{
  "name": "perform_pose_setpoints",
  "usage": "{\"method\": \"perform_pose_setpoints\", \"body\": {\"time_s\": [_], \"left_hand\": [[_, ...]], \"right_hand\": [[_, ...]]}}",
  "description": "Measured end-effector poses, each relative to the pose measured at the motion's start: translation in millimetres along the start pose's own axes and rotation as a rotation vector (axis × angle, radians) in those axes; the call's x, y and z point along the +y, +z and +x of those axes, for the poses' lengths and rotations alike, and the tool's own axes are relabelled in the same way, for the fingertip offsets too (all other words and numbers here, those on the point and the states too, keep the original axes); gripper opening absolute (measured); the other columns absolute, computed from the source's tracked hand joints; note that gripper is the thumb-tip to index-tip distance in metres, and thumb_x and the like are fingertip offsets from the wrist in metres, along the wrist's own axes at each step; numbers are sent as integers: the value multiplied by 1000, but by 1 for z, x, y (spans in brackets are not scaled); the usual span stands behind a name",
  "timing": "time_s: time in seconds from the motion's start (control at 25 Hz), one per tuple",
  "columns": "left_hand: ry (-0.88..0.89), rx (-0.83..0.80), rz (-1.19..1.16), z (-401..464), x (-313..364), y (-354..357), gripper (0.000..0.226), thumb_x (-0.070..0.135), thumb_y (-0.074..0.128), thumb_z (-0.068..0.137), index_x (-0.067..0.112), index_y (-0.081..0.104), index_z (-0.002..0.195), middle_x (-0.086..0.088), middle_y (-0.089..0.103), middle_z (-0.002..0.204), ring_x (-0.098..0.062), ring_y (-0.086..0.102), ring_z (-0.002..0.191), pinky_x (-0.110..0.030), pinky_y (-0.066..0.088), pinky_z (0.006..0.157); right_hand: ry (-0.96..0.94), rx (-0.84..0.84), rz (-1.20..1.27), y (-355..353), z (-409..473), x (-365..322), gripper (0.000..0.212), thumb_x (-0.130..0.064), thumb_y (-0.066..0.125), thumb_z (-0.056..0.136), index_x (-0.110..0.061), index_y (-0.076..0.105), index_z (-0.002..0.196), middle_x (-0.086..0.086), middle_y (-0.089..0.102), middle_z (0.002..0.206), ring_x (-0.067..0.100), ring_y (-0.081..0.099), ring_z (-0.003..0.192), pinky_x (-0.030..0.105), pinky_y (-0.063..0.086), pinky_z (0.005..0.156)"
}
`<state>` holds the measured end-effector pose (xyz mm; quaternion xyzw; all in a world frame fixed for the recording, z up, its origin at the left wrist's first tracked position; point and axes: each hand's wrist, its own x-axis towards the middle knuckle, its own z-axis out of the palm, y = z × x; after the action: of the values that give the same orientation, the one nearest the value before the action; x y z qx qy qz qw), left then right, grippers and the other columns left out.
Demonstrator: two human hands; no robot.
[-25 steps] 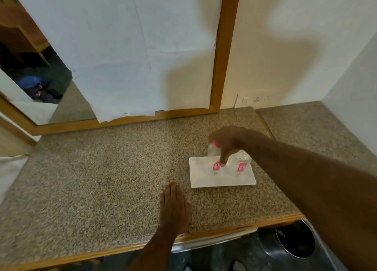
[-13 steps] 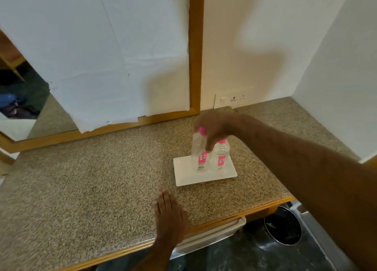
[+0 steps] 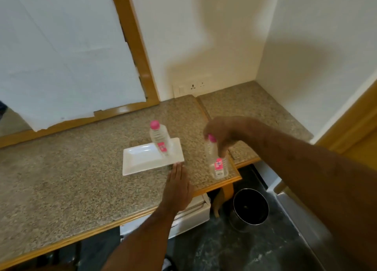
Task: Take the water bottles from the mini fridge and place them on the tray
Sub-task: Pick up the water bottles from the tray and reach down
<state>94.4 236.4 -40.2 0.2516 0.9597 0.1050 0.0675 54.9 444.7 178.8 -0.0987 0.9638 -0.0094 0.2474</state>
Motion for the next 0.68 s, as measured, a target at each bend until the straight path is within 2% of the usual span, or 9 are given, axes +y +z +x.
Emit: {"method": "perform_pose_setpoints", "body": {"time_s": [0.08, 0.16, 0.32, 0.4, 0.52, 0.68], "left_hand": [[8, 14, 8, 28, 18, -2, 61, 31, 32, 94, -1, 20, 146, -24, 22, 156, -34, 14, 147, -49, 16, 121], [20, 22, 14, 58, 38, 4, 60, 29, 32, 95, -2, 23, 144, -26, 25, 155, -36, 16, 147, -49, 18, 120], [56, 10, 26, 93, 61, 21, 59, 30, 29, 94, -2, 25, 143, -26, 27, 153, -38, 17, 146, -50, 17, 120], [67, -4, 28, 101, 60, 27, 60, 32, 27, 93, -1, 24, 144, -24, 25, 155, -36, 15, 147, -51, 14, 120], [93, -4, 36, 106, 55, 34, 61, 34, 25, 95, 1, 23, 146, -21, 21, 158, -33, 10, 148, -50, 11, 121], [104, 19, 16, 108, 52, 37, 66, 41, 17, 93, 4, 18, 148, -20, 17, 159, -30, 6, 149, -49, 9, 122]], "right_hand": [[51, -22, 11, 27, -4, 38, 72, -27, 88, 56, -20, 56, 120, 6, 58, 115, 26, 55, 103, 41, 51, 88], [100, 2, 85, 46, -4, 80, 70, -26, 87, 55, -21, 56, 118, 4, 57, 113, 24, 53, 102, 42, 51, 89], [148, 11, 159, 75, -2, 138, 71, -25, 88, 53, -22, 57, 117, -2, 51, 102, 19, 49, 95, 33, 47, 80], [161, -23, 182, 93, 3, 151, 70, -22, 88, 55, -21, 57, 118, -1, 51, 102, 19, 50, 95, 32, 47, 78], [171, -103, 204, 132, 15, 162, 69, -19, 87, 58, -18, 57, 120, 5, 59, 113, 23, 55, 101, 34, 50, 83], [213, -159, 252, 205, 31, 178, 54, -16, 84, 61, -17, 62, 110, 7, 65, 108, 23, 61, 92, 29, 54, 73]]}}
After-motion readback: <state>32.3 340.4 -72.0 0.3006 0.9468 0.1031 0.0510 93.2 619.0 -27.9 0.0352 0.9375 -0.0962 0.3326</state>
